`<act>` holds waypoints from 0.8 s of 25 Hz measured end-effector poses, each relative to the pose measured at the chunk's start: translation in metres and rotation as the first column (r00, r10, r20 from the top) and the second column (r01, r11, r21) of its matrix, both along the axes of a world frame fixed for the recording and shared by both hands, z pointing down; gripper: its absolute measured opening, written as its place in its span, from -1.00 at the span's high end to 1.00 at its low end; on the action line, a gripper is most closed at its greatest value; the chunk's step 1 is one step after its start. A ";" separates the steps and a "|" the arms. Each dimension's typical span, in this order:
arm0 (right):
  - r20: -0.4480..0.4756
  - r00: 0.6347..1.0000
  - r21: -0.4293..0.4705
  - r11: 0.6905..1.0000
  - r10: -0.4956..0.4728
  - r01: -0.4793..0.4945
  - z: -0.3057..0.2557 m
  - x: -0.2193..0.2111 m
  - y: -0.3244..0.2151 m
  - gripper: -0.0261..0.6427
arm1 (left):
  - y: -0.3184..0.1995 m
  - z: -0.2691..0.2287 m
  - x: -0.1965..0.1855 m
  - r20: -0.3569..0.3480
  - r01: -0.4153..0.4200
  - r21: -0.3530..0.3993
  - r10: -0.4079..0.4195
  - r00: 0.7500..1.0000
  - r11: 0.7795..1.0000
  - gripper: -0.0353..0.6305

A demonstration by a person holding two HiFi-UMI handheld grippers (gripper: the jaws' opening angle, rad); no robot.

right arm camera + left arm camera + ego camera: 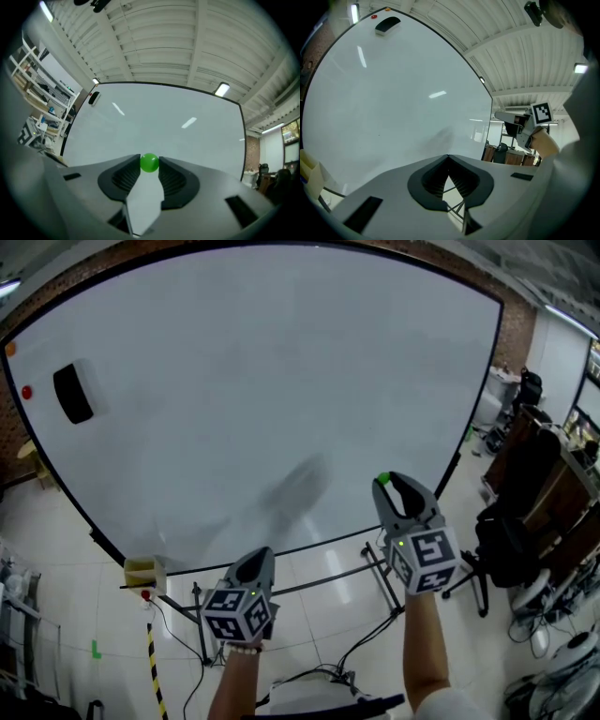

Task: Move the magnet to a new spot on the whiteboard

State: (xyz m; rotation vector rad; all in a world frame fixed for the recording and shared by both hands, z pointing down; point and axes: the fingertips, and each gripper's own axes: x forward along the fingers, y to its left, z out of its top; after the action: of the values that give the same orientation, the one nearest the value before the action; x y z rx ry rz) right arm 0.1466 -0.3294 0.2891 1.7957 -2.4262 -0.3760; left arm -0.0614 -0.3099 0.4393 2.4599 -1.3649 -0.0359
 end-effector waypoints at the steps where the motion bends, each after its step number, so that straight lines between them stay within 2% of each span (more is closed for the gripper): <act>1: 0.028 1.000 -0.016 1.000 0.006 -0.006 0.009 0.006 0.009 0.51 | 0.000 -0.002 0.000 0.002 -0.001 0.003 0.001 1.000 1.000 0.90; 7: 0.160 0.985 -0.135 0.990 0.060 -0.039 0.075 0.033 0.051 0.51 | 0.005 -0.007 0.010 0.029 -0.010 0.015 0.009 1.000 1.000 0.90; 13: 0.211 0.973 -0.252 0.967 0.092 -0.037 0.135 0.034 0.071 0.51 | 0.014 -0.003 0.018 0.082 -0.016 0.025 0.014 0.997 1.000 0.90; 16: 0.247 0.965 -0.263 0.965 0.084 -0.016 0.141 0.027 0.074 0.51 | 0.017 0.000 0.019 0.079 -0.021 0.019 0.019 0.997 1.000 0.90; 20: 0.231 0.971 -0.230 0.973 0.056 -0.001 0.126 0.018 0.076 0.51 | 0.021 0.001 0.019 0.090 -0.014 0.015 0.012 0.996 1.000 0.90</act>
State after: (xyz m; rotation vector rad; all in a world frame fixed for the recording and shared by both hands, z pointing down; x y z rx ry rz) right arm 0.1642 -0.2529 0.4149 1.8619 -2.4669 0.1262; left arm -0.0424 -0.2887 0.4401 2.5105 -1.3898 0.0679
